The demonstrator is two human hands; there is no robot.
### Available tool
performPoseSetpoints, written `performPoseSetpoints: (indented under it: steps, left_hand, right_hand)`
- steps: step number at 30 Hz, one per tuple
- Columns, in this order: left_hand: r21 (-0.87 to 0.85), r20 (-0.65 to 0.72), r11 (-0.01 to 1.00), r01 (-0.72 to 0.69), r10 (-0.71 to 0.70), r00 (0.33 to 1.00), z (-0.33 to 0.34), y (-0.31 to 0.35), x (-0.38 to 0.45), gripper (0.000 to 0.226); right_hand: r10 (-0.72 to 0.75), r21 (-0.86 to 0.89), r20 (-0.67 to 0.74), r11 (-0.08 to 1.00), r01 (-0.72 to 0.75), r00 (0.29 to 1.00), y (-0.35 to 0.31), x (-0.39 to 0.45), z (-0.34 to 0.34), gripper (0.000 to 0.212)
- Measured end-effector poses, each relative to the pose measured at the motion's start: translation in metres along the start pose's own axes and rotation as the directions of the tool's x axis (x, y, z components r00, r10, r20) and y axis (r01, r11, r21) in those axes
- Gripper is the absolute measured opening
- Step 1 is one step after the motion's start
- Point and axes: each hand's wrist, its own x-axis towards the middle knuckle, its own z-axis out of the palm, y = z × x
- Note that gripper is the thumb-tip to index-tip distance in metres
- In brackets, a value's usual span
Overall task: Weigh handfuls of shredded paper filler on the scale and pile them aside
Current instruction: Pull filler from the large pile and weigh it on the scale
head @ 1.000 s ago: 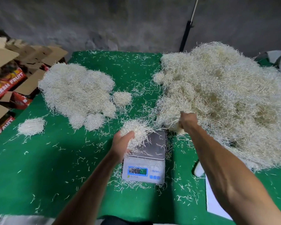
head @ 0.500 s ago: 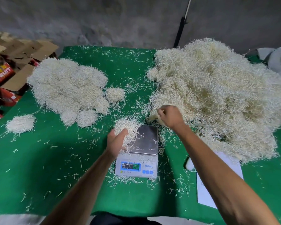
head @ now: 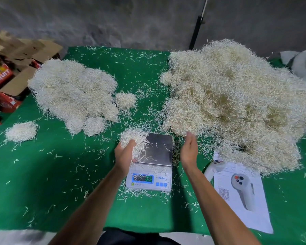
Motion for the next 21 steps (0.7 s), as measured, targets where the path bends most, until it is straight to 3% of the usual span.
performPoseSetpoints:
  steps: [2, 4, 5, 7, 8, 10, 12, 13, 14, 16, 17, 19, 20, 21]
  left_hand:
    - [-0.070, -0.027, 0.997, 0.027, -0.029, 0.999, 0.000, 0.005, 0.002, 0.095]
    - [-0.142, -0.050, 0.988, 0.058, -0.066, 0.997, -0.001, 0.012, 0.004, 0.097]
    - [-0.177, -0.058, 0.981, 0.078, -0.089, 0.994, -0.002, 0.016, 0.005, 0.094]
    - [-0.233, -0.058, 0.963, 0.138, -0.155, 0.986, -0.007, 0.024, 0.008, 0.084]
    - [-0.248, -0.055, 0.956, 0.157, -0.176, 0.983, -0.011, 0.027, 0.011, 0.078]
    - [-0.259, -0.055, 0.956, 0.137, -0.156, 0.986, -0.022, 0.032, 0.015, 0.061]
    - [-0.267, -0.079, 0.960, 0.088, -0.113, 0.990, -0.033, 0.036, 0.018, 0.044]
    - [-0.262, -0.091, 0.963, 0.069, -0.096, 0.991, -0.038, 0.038, 0.019, 0.041]
    - [-0.260, -0.107, 0.964, 0.058, -0.089, 0.990, -0.042, 0.038, 0.020, 0.042]
    - [-0.287, -0.123, 0.955, 0.071, -0.110, 0.986, -0.044, 0.039, 0.020, 0.036]
    - [-0.316, -0.118, 0.946, 0.075, -0.118, 0.986, -0.044, 0.039, 0.018, 0.026]
    - [-0.353, -0.105, 0.932, 0.079, -0.124, 0.987, -0.042, 0.039, 0.016, 0.012]
    - [-0.354, -0.097, 0.932, 0.076, -0.117, 0.988, -0.041, 0.039, 0.015, 0.011]
    - [-0.351, -0.093, 0.933, 0.072, -0.111, 0.990, -0.041, 0.040, 0.015, 0.011]
  right_hand:
    - [0.123, 0.146, 0.300, 0.974, -0.173, 0.946, -0.003, -0.010, 0.013, 0.055]
    - [0.217, 0.085, 0.560, 0.945, -0.316, 0.800, -0.005, -0.025, 0.031, 0.069]
    - [0.247, 0.031, 0.638, 0.938, -0.344, 0.730, -0.004, -0.031, 0.039, 0.072]
    - [0.293, 0.043, 0.684, 0.898, -0.438, 0.668, -0.005, -0.034, 0.052, 0.071]
    - [0.306, 0.117, 0.662, 0.859, -0.498, 0.684, -0.006, -0.030, 0.055, 0.067]
    - [0.295, 0.289, 0.483, 0.836, -0.468, 0.825, -0.010, -0.015, 0.049, 0.056]
    - [0.201, 0.133, 0.166, 0.966, -0.224, 0.965, -0.013, 0.002, 0.039, 0.046]
    - [0.128, 0.031, 0.053, 0.991, -0.129, 0.990, -0.012, 0.006, 0.036, 0.049]
    - [0.072, -0.013, 0.015, 0.997, -0.072, 0.997, -0.013, 0.006, 0.038, 0.054]
    - [0.068, 0.064, 0.149, 0.995, -0.078, 0.987, -0.011, -0.005, 0.052, 0.059]
    - [0.137, 0.170, 0.295, 0.967, -0.193, 0.946, -0.013, -0.015, 0.066, 0.060]
    - [0.229, 0.256, 0.587, 0.858, -0.446, 0.777, -0.014, -0.030, 0.094, 0.067]
    - [0.259, 0.211, 0.677, 0.828, -0.519, 0.689, -0.017, -0.034, 0.106, 0.069]
    - [0.285, 0.189, 0.695, 0.813, -0.550, 0.660, -0.016, -0.035, 0.113, 0.068]
